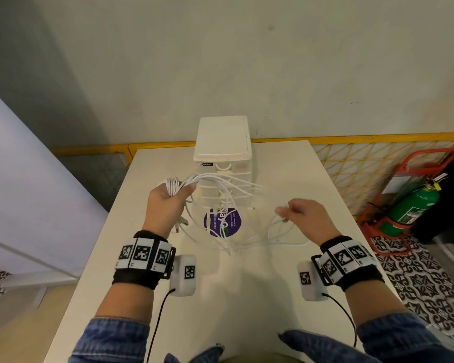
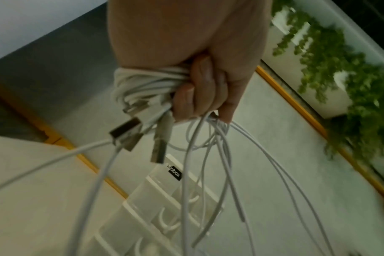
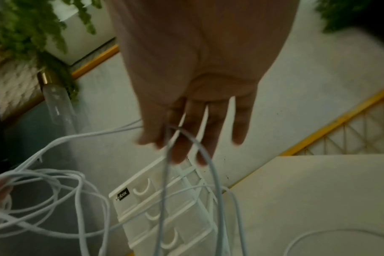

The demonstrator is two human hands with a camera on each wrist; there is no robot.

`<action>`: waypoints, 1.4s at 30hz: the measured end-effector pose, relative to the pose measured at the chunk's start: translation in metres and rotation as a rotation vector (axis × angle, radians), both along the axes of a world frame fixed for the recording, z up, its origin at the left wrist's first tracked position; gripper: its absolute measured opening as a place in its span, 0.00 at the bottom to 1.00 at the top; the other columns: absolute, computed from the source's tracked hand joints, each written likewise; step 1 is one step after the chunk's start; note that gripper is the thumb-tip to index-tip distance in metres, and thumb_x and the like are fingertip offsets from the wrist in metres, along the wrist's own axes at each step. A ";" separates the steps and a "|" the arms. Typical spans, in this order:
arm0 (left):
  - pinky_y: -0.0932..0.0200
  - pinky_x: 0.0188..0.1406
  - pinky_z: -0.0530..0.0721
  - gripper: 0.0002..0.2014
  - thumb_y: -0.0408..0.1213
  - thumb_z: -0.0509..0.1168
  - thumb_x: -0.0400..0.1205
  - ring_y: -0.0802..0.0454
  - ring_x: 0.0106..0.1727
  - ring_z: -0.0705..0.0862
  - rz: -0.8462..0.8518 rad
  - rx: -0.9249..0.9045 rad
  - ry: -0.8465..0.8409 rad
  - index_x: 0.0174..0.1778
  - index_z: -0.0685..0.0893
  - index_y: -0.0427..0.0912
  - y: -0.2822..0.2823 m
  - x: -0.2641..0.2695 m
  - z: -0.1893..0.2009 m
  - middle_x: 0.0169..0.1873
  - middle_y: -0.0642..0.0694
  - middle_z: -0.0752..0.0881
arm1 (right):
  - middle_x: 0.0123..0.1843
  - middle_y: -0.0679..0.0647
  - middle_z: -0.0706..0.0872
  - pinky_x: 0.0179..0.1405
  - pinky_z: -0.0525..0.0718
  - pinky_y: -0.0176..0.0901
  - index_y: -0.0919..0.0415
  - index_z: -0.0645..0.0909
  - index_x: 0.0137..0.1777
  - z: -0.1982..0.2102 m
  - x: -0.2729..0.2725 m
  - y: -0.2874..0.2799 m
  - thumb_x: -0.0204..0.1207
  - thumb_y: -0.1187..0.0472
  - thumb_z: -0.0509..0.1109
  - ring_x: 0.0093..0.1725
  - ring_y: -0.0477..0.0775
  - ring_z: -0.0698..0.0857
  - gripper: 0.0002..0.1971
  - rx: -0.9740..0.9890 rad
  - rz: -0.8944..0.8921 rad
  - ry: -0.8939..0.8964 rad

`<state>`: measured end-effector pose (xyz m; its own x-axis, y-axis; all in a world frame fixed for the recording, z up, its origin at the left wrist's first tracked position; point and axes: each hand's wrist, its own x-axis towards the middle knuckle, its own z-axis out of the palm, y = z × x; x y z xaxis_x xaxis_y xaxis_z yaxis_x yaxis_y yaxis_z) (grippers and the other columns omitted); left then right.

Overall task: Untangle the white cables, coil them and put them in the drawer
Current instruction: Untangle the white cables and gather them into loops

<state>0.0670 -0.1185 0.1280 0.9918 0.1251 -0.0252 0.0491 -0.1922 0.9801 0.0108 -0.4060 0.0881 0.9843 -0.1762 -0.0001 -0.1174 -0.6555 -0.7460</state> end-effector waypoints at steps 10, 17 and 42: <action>0.68 0.16 0.76 0.05 0.23 0.70 0.77 0.60 0.17 0.77 -0.265 -0.046 -0.095 0.42 0.85 0.36 0.003 -0.013 0.007 0.19 0.54 0.82 | 0.60 0.53 0.85 0.60 0.77 0.43 0.57 0.81 0.64 0.026 0.016 0.021 0.84 0.60 0.59 0.60 0.52 0.81 0.14 -0.092 0.018 -0.445; 0.70 0.15 0.72 0.05 0.30 0.67 0.66 0.61 0.14 0.73 -0.325 -0.124 -0.129 0.36 0.83 0.40 0.000 -0.017 0.008 0.14 0.53 0.79 | 0.45 0.49 0.89 0.51 0.82 0.39 0.55 0.82 0.54 0.019 0.022 0.060 0.82 0.64 0.60 0.46 0.48 0.87 0.10 0.064 0.216 -0.188; 0.67 0.22 0.68 0.23 0.29 0.62 0.67 0.59 0.21 0.71 -0.555 0.006 0.033 0.60 0.83 0.40 -0.009 -0.008 -0.010 0.21 0.54 0.77 | 0.37 0.46 0.82 0.40 0.78 0.45 0.47 0.86 0.54 0.016 0.035 0.039 0.80 0.55 0.62 0.37 0.49 0.79 0.11 -0.031 0.081 -0.576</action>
<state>0.0590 -0.1277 0.1180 0.9076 -0.4158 -0.0583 -0.0306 -0.2039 0.9785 0.0455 -0.3667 0.1045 0.8343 -0.0917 0.5437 0.3533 -0.6681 -0.6548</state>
